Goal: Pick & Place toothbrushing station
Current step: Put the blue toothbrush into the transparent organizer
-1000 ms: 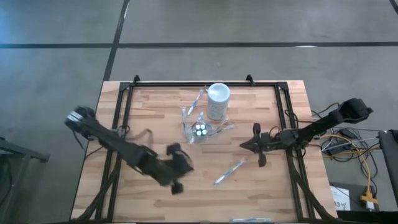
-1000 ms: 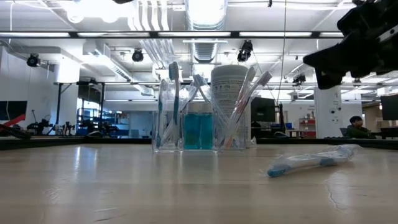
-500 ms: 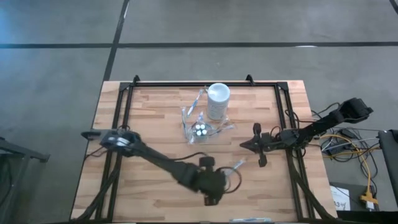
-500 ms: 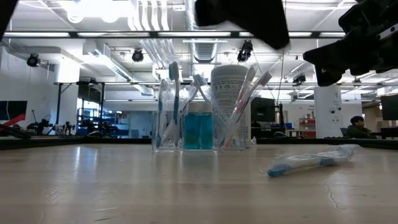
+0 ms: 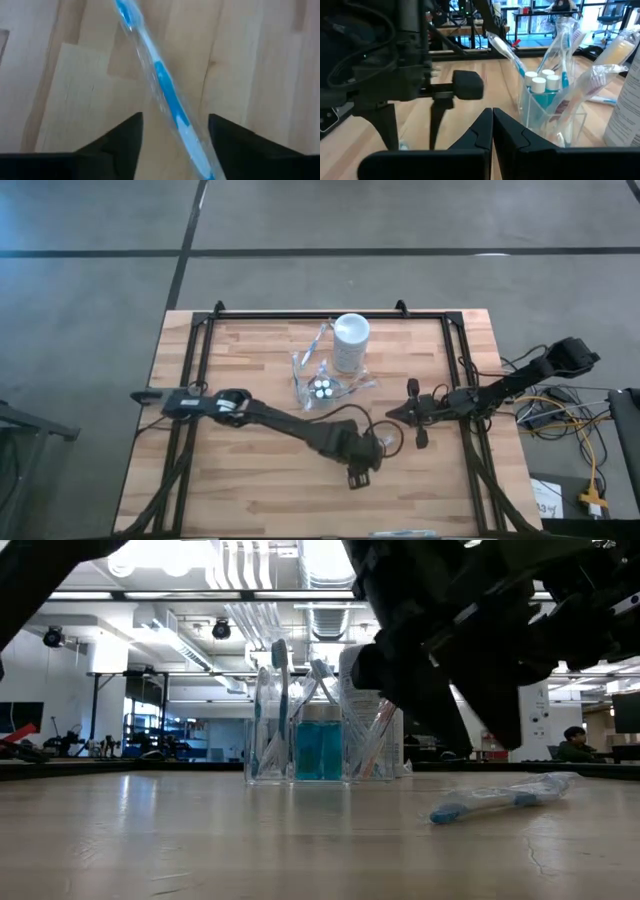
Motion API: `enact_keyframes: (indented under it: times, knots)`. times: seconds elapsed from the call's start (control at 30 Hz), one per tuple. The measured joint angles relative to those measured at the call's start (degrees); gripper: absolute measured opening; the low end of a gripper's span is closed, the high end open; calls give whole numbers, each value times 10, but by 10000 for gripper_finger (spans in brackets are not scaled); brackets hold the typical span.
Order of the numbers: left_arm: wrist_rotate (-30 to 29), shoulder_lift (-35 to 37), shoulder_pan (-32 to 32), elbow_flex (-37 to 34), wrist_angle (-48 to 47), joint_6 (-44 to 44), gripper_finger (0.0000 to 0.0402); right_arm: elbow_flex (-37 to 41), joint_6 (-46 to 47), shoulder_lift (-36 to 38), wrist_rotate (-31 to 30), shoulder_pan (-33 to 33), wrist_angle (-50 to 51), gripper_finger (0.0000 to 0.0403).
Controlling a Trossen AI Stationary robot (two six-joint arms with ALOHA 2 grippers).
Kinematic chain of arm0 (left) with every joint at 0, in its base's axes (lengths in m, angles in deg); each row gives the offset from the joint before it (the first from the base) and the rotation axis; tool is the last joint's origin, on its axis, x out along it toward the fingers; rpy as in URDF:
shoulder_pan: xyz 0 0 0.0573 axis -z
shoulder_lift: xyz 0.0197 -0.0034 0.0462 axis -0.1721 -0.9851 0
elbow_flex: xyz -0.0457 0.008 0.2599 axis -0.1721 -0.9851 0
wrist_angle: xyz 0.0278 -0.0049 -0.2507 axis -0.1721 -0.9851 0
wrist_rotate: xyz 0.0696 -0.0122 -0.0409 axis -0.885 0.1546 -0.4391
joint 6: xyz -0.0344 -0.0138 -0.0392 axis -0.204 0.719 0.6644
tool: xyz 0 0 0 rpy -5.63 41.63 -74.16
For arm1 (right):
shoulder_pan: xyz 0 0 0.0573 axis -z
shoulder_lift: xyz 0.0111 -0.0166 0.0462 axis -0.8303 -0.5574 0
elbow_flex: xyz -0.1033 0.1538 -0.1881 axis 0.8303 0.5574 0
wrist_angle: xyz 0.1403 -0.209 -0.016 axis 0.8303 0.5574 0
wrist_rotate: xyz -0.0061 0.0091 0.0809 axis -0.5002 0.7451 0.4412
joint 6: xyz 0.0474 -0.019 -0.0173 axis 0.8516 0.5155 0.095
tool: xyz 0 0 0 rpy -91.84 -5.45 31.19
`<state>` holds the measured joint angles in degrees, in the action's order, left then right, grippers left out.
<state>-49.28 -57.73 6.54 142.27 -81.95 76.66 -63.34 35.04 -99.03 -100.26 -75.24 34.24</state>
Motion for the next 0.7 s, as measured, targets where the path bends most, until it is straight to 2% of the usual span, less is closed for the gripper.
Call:
enact_keyframes:
  times: [0.2, 0.43, 0.57, 0.7]
  knots:
    - [10, -15, -8, -3, 15, 12, 285, 0, 0, 1, 1, 0, 3, 8]
    - [5, -38, -8, -3, 16, 3, 289, 0, 5, 1, 0, 0, 2, 8]
    - [-3, -41, -8, -3, 14, -10, 257, 0, 9, 1, 0, 0, 3, 8]
    - [0, -40, -9, -3, 4, -20, 166, 0, 9, 1, 0, 0, 6, 8]
